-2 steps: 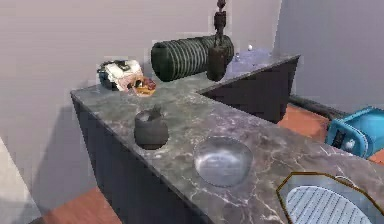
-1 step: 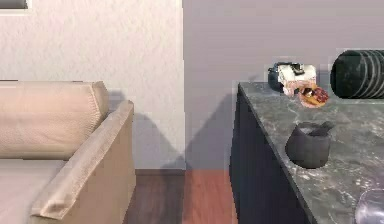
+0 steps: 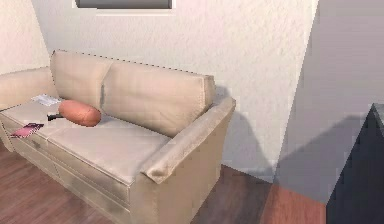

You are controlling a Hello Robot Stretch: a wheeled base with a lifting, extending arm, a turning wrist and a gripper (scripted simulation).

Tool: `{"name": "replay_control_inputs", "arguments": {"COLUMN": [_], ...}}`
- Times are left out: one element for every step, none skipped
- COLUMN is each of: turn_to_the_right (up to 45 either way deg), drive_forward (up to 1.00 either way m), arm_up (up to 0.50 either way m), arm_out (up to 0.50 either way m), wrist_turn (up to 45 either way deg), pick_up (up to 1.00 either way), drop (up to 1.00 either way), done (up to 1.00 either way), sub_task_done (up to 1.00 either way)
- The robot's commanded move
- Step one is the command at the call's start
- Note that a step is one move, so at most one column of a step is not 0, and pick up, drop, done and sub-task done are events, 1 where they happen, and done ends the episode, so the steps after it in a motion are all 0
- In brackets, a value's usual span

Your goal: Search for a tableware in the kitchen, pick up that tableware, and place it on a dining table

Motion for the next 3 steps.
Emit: {"name": "replay_control_inputs", "arguments": {"turn_to_the_right": [0.0, 0.0, 0.0], "drive_forward": [0.0, 0.0, 0.0], "arm_up": [0.5, 0.38, 0.0], "arm_out": [0.0, 0.0, 0.18], "wrist_turn": [0.0, 0.0, 0.0], "pick_up": [0.0, 0.0, 0.0], "drop": [0.0, 0.0, 0.0], "done": [0.0, 0.0, 0.0], "sub_task_done": [0.0, 0.0, 0.0]}}
